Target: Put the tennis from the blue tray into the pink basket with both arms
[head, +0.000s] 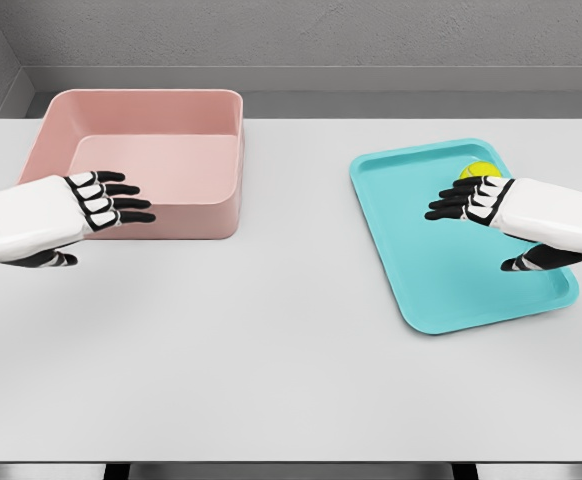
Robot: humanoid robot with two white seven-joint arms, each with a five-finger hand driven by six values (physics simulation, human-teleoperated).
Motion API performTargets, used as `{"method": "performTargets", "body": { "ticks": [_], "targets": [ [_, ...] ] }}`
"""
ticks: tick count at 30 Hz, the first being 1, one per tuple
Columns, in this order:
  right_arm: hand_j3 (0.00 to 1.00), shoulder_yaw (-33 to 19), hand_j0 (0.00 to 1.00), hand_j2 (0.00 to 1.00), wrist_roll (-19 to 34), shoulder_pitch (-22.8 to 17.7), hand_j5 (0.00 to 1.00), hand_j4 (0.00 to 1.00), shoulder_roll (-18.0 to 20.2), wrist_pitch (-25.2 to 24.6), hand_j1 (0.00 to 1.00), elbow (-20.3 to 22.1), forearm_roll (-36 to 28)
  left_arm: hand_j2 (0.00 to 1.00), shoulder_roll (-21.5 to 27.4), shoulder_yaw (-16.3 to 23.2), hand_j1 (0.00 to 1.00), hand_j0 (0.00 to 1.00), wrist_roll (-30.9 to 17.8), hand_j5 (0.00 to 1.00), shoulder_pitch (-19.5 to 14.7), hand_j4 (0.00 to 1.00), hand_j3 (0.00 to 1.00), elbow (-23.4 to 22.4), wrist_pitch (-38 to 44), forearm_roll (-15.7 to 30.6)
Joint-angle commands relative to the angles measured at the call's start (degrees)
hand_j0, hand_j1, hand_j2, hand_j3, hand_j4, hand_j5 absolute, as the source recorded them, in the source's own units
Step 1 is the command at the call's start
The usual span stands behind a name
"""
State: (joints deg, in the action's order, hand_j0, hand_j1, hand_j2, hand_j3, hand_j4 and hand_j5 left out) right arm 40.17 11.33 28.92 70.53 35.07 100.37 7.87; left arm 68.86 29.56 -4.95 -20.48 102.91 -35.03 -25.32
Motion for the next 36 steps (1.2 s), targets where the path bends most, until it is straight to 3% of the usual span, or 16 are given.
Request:
{"method": "performTargets", "body": {
  "ticks": [1, 5, 8, 9, 11, 15, 19, 24, 31, 36],
  "targets": [
    [1.0, -0.01, 1.0, 1.0, 0.01, 0.0, 1.0, 1.0, 0.05, -0.07, 1.0, 0.0, -0.31, 1.0, 0.05, -0.03, 1.0, 1.0, 0.03, 1.0, 0.0, 1.0, 1.0, 0.01, 0.03, 0.36],
    [1.0, 0.26, 1.0, 1.0, 0.18, 0.88, 1.0, 1.0, -0.48, -0.07, 1.0, -0.61, 0.74, 1.0, 0.05, -0.03, 1.0, 1.0, 0.03, 1.0, 0.0, 1.0, 1.0, -0.08, 0.03, 0.36],
    [1.0, 0.26, 1.0, 1.0, 0.18, 3.07, 1.0, 1.0, -4.08, -0.07, 1.0, -2.28, 6.28, 1.0, -0.04, -0.03, 1.0, 1.0, 0.03, 1.0, 0.62, 1.0, 1.0, -0.08, 0.03, 0.18],
    [1.0, 0.26, 1.0, 1.0, 0.45, 4.3, 1.0, 1.0, -5.4, -0.07, 1.0, -4.12, 6.28, 1.0, -0.04, -0.03, 1.0, 1.0, -0.5, 1.0, 0.62, 1.0, 1.0, -0.08, 0.03, 0.1],
    [1.0, 0.17, 1.0, 1.0, 6.42, 5.98, 1.0, 1.0, -9.44, -0.07, 1.0, -8.78, 6.37, 1.0, -0.22, -0.03, 1.0, 1.0, -1.2, 1.0, 0.79, 1.0, 1.0, -0.08, 0.03, 0.18],
    [1.0, 0.34, 1.0, 1.0, 6.86, 9.31, 1.0, 1.0, -13.22, -0.07, 1.0, -15.02, 7.95, 1.0, -0.39, -0.03, 1.0, 1.0, -1.82, 1.0, 0.88, 1.0, 1.0, -0.08, 0.03, 0.18],
    [0.99, 9.57, 0.99, 0.99, 8.88, 18.89, 0.99, 0.99, -18.23, -0.07, 0.99, -25.57, 7.42, 1.0, -0.66, -0.03, 1.0, 1.0, -1.99, 1.0, 0.88, 1.0, 1.0, -0.08, 0.03, 0.1],
    [0.99, 18.09, 0.99, 0.99, 9.06, 26.1, 0.99, 0.99, -19.91, -0.07, 0.99, -32.08, 5.58, 1.0, -0.66, -0.03, 1.0, 1.0, -1.99, 1.0, 0.97, 1.0, 1.0, -0.08, 0.03, -0.08],
    [0.99, 20.91, 0.99, 0.99, 9.85, 27.6, 0.99, 0.99, -20.26, -0.07, 0.99, -37.44, 4.35, 1.0, -0.66, -0.03, 1.0, 1.0, -1.99, 1.0, 1.23, 1.0, 1.0, -0.08, 0.03, -0.08],
    [0.99, 20.91, 0.99, 0.99, 9.85, 27.6, 0.99, 0.99, -23.24, -0.07, 0.99, -41.65, 4.7, 1.0, -0.74, 0.06, 1.0, 1.0, -1.99, 1.0, 1.32, 1.0, 1.0, -0.08, 0.03, -0.17]
  ]
}}
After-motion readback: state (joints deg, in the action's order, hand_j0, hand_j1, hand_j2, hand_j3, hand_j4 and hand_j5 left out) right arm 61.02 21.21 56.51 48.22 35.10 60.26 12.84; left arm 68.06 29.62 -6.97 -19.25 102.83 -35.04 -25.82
